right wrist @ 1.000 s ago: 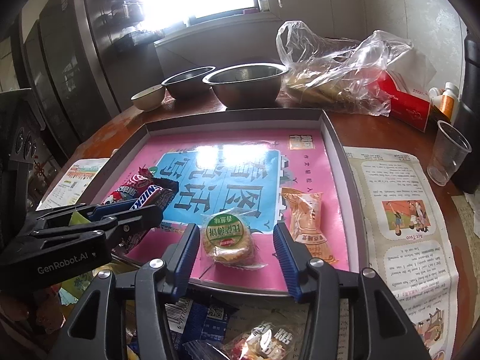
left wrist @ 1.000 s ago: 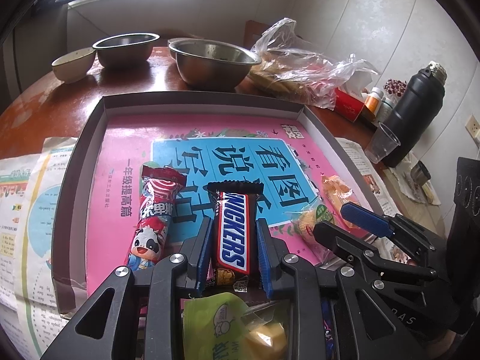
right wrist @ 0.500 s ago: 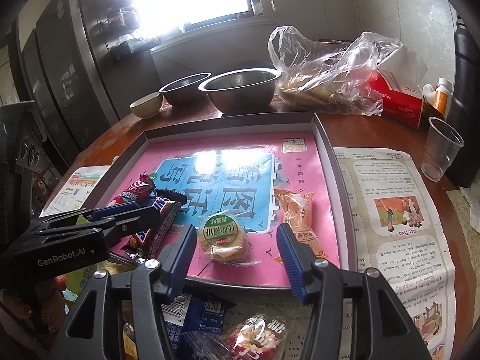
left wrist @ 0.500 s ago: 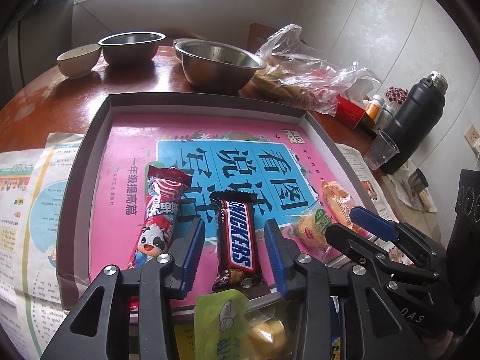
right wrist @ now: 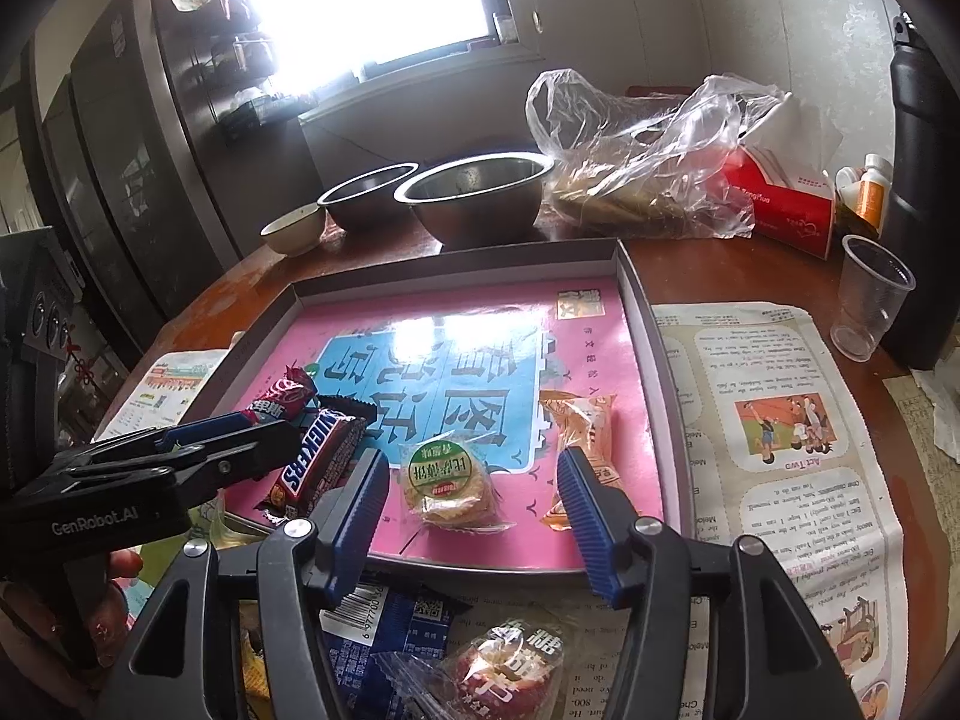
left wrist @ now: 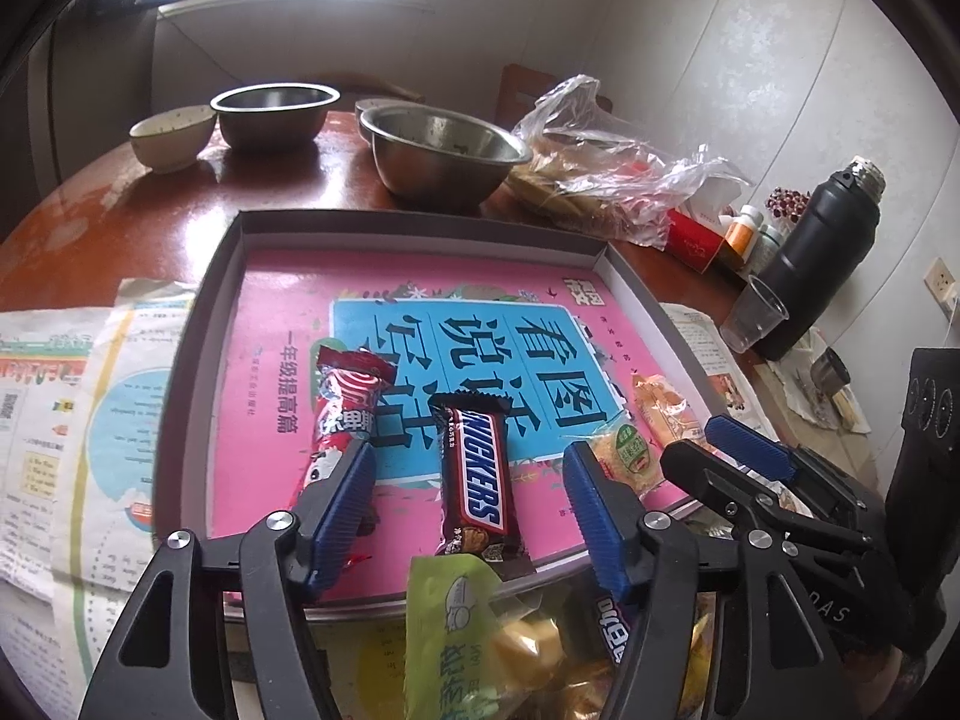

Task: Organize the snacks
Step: 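Lower and release the Snickers with the left tool while the right tool releases the biscuit pack, then lift both open tools away from the tray toward the loose snacks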

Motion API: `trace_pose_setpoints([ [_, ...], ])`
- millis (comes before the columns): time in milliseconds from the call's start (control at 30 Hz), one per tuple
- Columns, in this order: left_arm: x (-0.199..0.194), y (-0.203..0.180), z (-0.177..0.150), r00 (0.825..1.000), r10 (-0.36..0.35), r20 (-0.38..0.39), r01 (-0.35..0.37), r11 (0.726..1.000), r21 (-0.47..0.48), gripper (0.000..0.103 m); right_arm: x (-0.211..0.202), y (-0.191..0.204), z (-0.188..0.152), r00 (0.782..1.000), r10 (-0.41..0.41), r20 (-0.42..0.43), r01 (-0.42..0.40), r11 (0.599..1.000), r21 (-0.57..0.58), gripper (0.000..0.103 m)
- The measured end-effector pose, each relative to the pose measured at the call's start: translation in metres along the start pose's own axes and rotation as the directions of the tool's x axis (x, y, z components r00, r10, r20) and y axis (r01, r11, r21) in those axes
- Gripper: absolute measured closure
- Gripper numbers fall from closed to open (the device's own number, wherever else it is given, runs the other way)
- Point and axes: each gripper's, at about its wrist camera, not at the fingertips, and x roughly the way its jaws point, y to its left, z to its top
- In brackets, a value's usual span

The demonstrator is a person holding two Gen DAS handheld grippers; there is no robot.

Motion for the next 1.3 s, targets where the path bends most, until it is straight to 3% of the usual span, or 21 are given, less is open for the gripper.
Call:
trace_pose_setpoints([
  [233,-0.015,-0.002,0.000,0.999,0.010,0.034,-0.011,1.000,0.013,0.029,-0.010,-0.002,0.003,0.999,0.002,0.034,-0.003,1.000,0.011,0.040],
  [967,-0.046,-0.008,-0.006,0.997,0.023,0.078,-0.025,0.999,0.027,0.027,-0.038,0.006,0.003,0.992,-0.013,0.122,0.013,1.000,-0.004,0.018],
  [1300,-0.059,-0.012,-0.010,0.995,0.023,0.097,-0.027,0.999,0.036,0.027,-0.049,0.010,0.002,0.989,-0.009,0.147,0.012,1.000,-0.020,0.016],
])
